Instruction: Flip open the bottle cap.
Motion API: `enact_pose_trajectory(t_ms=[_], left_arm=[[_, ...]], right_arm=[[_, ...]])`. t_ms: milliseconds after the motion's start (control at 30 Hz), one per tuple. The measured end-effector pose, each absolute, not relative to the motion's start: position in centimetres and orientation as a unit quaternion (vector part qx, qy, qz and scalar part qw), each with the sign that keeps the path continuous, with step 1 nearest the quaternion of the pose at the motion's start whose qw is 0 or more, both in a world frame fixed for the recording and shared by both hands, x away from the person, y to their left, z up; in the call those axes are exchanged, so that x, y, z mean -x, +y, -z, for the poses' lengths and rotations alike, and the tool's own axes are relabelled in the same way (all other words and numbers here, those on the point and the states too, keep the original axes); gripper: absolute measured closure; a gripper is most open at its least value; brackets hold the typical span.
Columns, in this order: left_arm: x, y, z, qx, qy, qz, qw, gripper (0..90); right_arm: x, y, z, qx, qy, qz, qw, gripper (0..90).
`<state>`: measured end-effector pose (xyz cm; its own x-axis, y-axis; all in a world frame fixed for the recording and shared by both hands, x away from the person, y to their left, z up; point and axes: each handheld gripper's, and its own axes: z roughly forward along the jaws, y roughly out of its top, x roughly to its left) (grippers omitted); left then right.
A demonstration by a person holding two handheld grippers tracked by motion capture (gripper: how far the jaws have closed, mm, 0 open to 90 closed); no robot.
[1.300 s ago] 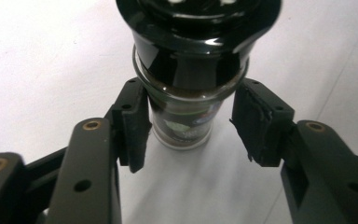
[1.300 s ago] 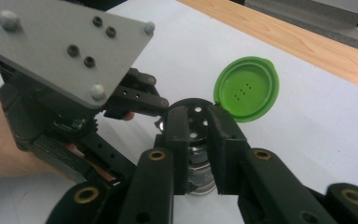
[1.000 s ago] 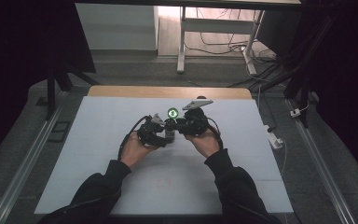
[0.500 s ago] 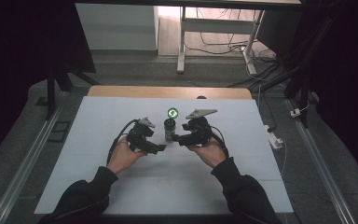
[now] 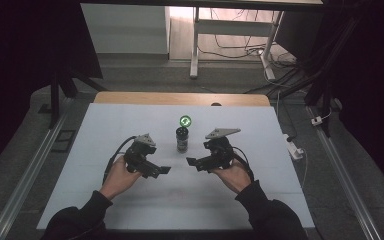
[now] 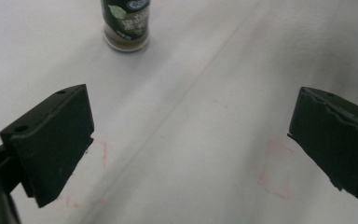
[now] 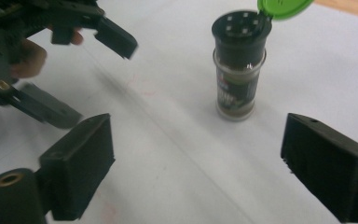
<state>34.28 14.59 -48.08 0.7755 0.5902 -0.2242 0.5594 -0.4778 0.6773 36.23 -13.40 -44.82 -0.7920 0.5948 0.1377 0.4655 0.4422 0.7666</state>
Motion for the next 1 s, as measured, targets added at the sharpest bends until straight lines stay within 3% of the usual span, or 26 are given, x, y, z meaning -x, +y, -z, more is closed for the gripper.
enact_pose_trajectory(t_ms=[300, 1000], left_arm=[[-31.2, 17.7, 47.6, -0.851, 0.338, -0.014, 0.401, 0.0], [-23.9, 24.5, 47.6, -0.816, 0.389, -0.052, 0.425, 0.0]], right_arm=[[-33.9, -15.3, 44.8, -0.31, 0.846, -0.427, 0.075, 0.2], [-28.6, -22.4, 45.4, -0.342, 0.835, -0.415, 0.12, 0.0]])
